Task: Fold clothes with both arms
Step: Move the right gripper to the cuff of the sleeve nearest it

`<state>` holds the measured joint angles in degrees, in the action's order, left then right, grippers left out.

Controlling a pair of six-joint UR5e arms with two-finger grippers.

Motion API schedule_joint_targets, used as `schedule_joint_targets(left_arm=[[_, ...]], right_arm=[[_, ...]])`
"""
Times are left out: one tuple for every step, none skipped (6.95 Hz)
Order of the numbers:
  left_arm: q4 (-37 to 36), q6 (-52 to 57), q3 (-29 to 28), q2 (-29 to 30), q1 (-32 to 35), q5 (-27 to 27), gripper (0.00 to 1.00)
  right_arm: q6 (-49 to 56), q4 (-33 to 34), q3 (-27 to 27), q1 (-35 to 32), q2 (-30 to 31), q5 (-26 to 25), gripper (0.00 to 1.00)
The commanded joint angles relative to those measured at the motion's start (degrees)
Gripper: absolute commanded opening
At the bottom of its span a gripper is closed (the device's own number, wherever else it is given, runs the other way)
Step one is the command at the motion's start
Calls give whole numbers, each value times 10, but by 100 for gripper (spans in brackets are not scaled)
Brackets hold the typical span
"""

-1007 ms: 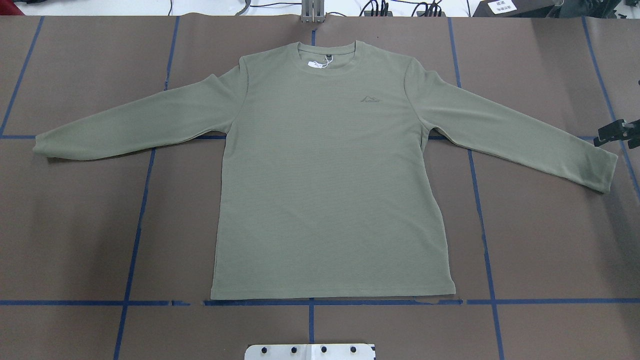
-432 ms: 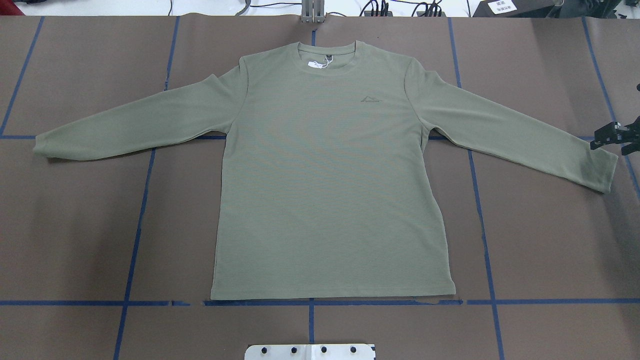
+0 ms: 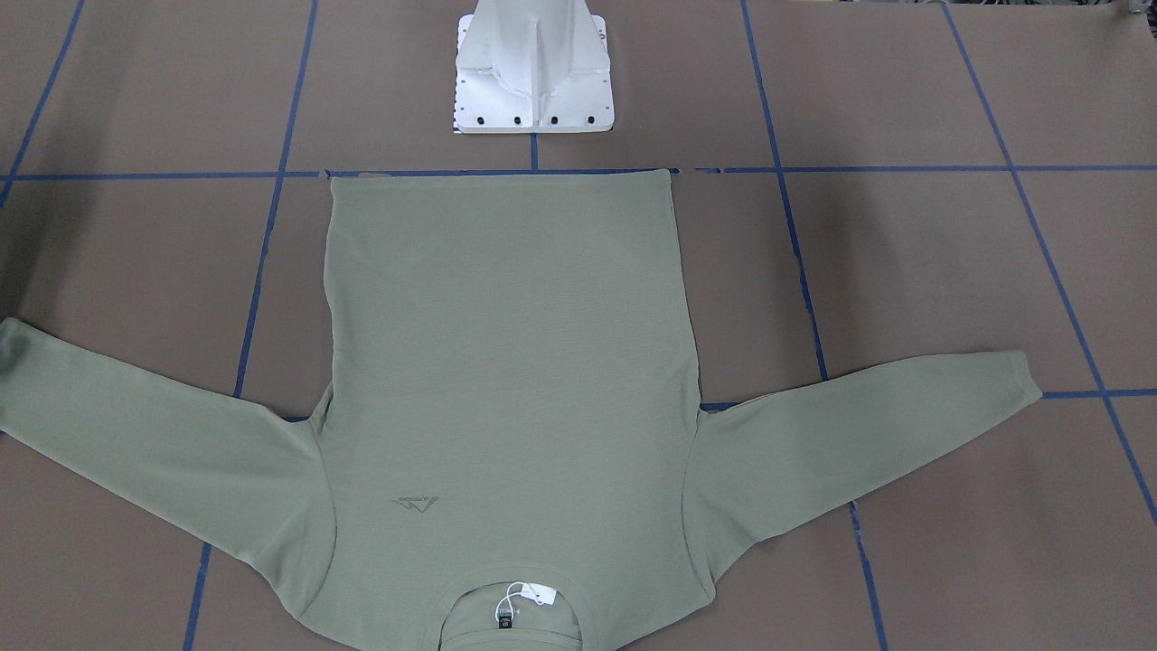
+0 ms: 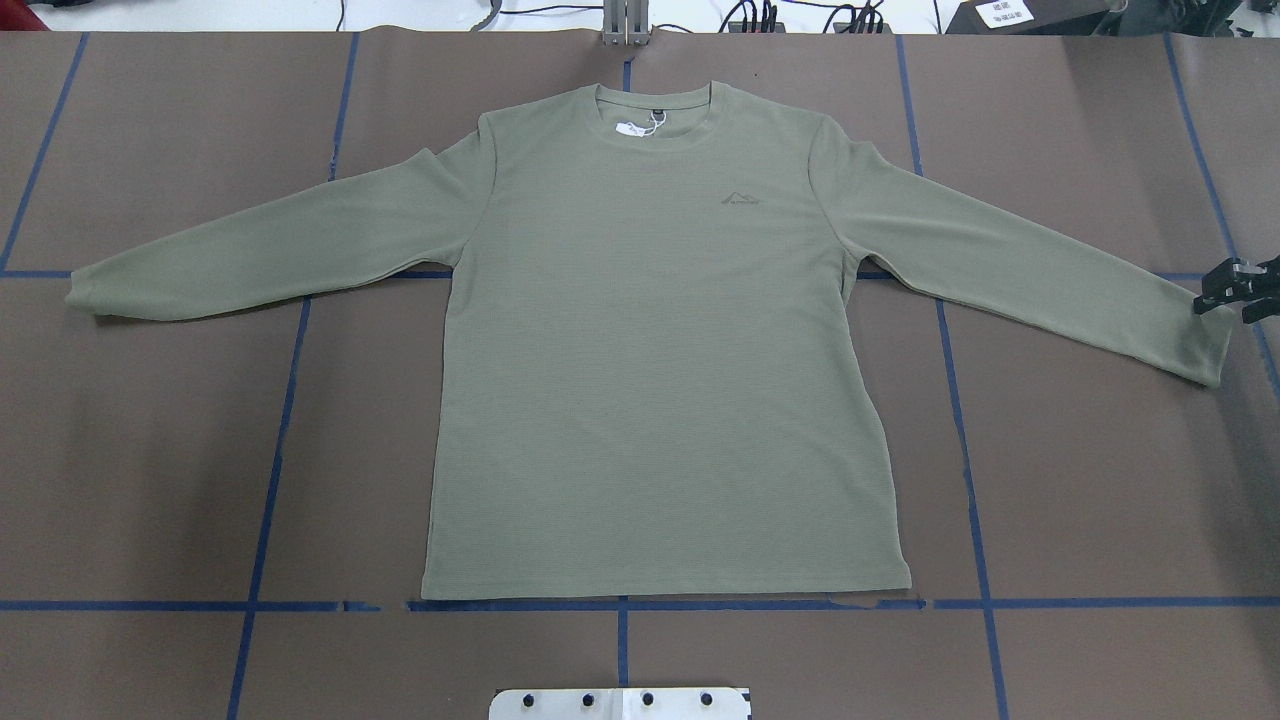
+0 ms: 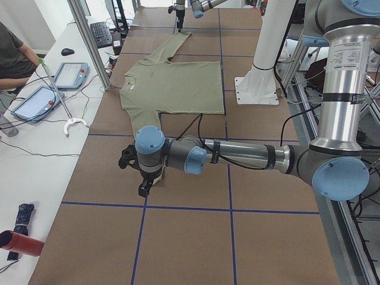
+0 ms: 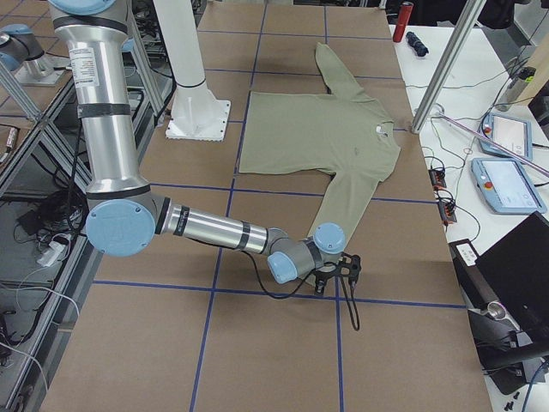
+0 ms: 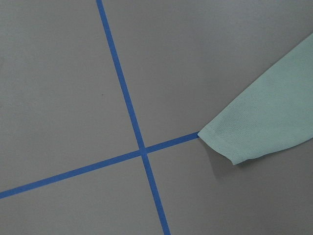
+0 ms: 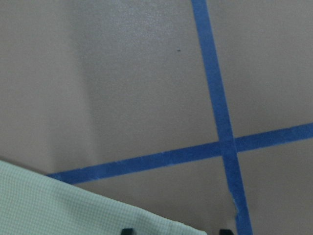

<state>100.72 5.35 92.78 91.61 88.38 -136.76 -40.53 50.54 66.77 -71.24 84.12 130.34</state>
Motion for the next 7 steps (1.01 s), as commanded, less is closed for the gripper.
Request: schedule_joint_targets(left_arm=[[0,-1,2,1,0,0,100],[0,-1,3,1,0,0,100],[0,-1,4,1,0,0,100],[0,-1,4,1,0,0,100],[0,-1,5,2,0,0,100],[0,-1,5,2,0,0,100],[0,0,6,2,1,0,100]], right_arm=[[-1,0,4,0,8,0,63],[-1,0,4,0,8,0,49],[-1,0,4,0,9,0,26],[-1,0,5,0,8,1,0],[0,0,5,0,9,1,0],[1,-1,13,0,9,2,0],[0,0,26,-1,10,6,0]])
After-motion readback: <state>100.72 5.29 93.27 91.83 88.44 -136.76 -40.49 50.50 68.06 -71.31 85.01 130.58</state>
